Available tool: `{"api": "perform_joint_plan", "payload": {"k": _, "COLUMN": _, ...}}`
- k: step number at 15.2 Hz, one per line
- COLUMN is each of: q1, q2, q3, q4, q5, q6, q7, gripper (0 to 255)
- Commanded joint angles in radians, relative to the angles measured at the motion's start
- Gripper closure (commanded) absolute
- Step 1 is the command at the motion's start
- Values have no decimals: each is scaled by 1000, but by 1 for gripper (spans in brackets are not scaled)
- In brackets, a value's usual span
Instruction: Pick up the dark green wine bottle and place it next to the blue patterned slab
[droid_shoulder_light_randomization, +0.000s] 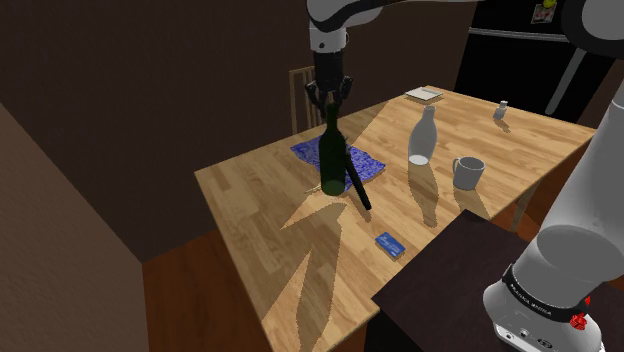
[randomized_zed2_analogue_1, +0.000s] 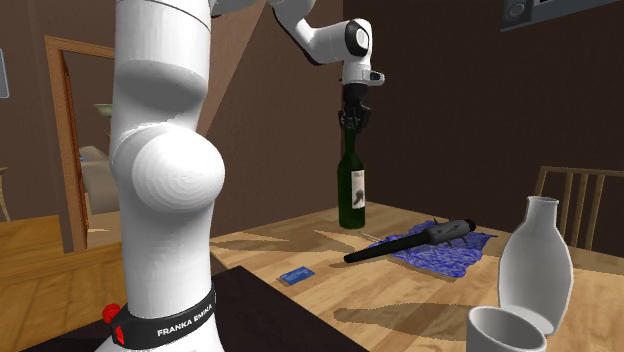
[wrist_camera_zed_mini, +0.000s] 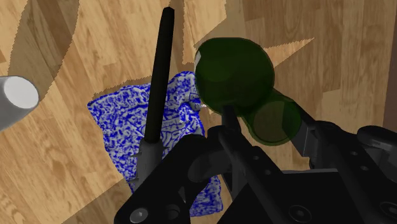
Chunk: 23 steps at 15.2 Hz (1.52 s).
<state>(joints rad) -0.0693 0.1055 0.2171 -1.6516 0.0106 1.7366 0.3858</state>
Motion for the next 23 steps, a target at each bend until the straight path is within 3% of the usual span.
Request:
{"api": "perform_joint_plan", "payload": {"k": 1, "q1": 0, "q2": -1, "q3": 0, "q4": -27, "q5": 0, "q6": 26, "q7": -1, "gripper": 255}}
{"api": "perform_joint_plan", "payload": {"k": 11, "q1": 0, "q2": 10, "q3": 0, "q4": -148, "q5": -2, "q6": 158, "q7": -2, "gripper": 255}}
{"api": "perform_joint_plan", "payload": {"k": 19, "q1": 0, "q2": 10, "q3": 0, "q4": -150, "q5": -2, "q6": 161, "q7": -2, "gripper": 255}}
{"api": "perform_joint_plan", "payload": {"k": 20, "q1": 0, "q2": 10, "q3": 0, "q4": -150, "q5": -2, "q6": 161, "q7": -2, "gripper": 0}}
{"api": "perform_joint_plan", "payload": {"k": 23, "q1": 0, "q2": 10, "q3": 0, "q4": -150, "q5": -2, "q6": 161, "q7": -2, "gripper": 0}}
